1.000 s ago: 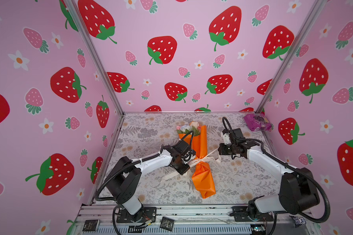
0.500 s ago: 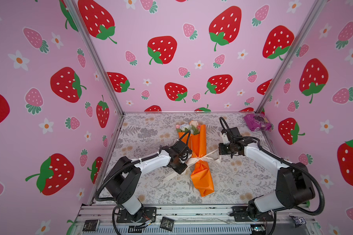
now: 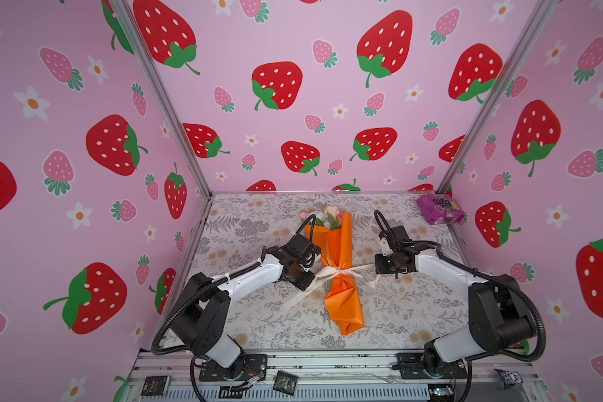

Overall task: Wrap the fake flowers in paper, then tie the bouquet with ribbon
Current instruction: 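Release the ribbon with both grippers and draw them back from the bouquet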

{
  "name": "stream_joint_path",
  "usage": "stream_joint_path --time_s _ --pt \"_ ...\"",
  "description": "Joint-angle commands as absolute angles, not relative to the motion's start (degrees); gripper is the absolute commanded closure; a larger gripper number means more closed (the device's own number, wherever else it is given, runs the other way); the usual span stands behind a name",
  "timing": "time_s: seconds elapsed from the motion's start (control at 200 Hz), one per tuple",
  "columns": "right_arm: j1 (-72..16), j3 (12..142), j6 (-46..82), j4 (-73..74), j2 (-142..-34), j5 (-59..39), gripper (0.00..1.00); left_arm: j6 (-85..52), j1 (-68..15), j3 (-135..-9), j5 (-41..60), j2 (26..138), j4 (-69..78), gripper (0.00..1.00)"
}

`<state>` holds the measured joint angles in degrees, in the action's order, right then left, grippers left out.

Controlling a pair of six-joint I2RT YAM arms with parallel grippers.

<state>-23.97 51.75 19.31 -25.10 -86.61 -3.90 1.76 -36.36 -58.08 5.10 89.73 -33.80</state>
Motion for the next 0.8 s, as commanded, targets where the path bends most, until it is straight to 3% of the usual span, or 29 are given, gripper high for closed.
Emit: stream_joint_path --time_s 0.0,0.11,0.35,0.55,0.71,0.765,0.795 --pt "-20.46 51.28 18.70 -26.05 -85.50 5.54 1.00 1.99 -34.53 -56.23 -1.84 89.52 -43.65 1.00" --pt "-20.12 51.39 16.52 -25.89 -85.57 1.38 1.00 1.59 -34.18 -56.16 -3.01 89.34 -43.52 1.00" --pt "-19.86 51.35 17.38 -28.46 -81.42 5.09 1.00 1.53 -32.03 -55.78 -4.39 87.28 -43.35 1.00" --pt "-19.84 50.75 16.40 -29.28 -80.84 0.12 1.00 2.42 -31.99 -56.46 -3.73 87.33 -42.64 1.00" --pt "-19.86 50.04 13.29 -27.39 -78.42 -15.89 1.00 5.37 -33.54 -59.25 4.21 87.33 -44.08 1.00" --pt "-19.94 49.77 13.12 -25.73 -77.64 -21.98 1.00 4.18 -34.16 -59.35 6.01 86.46 -43.15 0.82" --pt "-20.22 49.87 12.65 -25.03 -77.35 -25.00 1.00 3.80 -34.18 -59.24 8.26 85.50 -42.22 0.78"
